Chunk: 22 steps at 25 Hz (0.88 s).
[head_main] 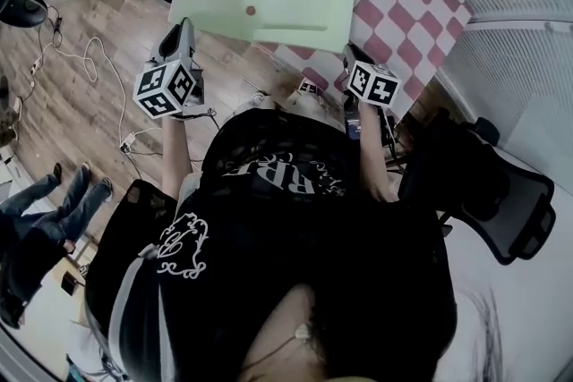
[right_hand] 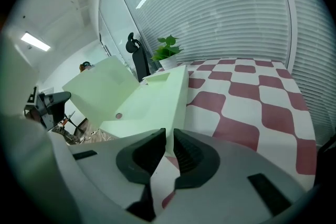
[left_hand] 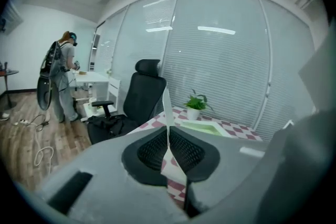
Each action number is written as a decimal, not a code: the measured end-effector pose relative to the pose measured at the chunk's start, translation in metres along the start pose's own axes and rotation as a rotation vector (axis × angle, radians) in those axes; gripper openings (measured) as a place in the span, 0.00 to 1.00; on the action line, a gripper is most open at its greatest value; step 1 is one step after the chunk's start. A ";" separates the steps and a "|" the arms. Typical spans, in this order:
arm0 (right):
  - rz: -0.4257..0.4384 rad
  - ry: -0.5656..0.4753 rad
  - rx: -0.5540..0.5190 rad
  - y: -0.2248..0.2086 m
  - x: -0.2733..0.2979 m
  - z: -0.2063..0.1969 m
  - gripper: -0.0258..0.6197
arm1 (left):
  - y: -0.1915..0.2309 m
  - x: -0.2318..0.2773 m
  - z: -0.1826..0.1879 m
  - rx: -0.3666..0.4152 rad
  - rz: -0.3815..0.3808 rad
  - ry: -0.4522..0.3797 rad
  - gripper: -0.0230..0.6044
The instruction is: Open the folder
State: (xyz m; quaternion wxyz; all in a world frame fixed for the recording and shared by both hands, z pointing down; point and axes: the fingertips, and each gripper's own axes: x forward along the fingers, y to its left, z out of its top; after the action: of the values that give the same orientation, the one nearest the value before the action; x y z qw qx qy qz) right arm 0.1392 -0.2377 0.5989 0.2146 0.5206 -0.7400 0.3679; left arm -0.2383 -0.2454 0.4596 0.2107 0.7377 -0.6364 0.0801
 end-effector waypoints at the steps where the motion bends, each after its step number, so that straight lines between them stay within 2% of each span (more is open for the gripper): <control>1: -0.006 -0.004 -0.004 0.001 0.000 0.001 0.12 | 0.015 0.000 -0.006 -0.016 0.035 0.015 0.07; 6: -0.029 -0.007 -0.010 0.001 0.000 0.000 0.11 | 0.082 0.012 -0.051 -0.040 0.191 0.152 0.10; 9: -0.043 -0.001 -0.011 -0.001 0.000 -0.002 0.11 | 0.112 0.024 -0.081 -0.038 0.246 0.258 0.14; 14: -0.055 -0.003 -0.012 0.000 0.000 -0.001 0.10 | 0.141 0.041 -0.121 -0.222 0.268 0.332 0.16; 17: -0.062 -0.009 -0.015 0.001 0.000 -0.001 0.10 | 0.151 0.048 -0.139 -0.279 0.278 0.372 0.17; 19: -0.066 -0.015 -0.021 0.002 -0.001 -0.001 0.10 | 0.154 0.054 -0.150 -0.265 0.280 0.415 0.18; 22: -0.075 -0.025 -0.030 0.002 -0.001 0.000 0.10 | 0.157 0.062 -0.167 -0.195 0.296 0.493 0.20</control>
State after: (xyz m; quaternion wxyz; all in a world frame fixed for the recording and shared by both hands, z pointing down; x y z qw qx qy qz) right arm 0.1379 -0.2363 0.5975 0.2269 0.5492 -0.7280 0.3420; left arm -0.3549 -0.2488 0.6662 0.4149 0.5716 -0.6712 0.2251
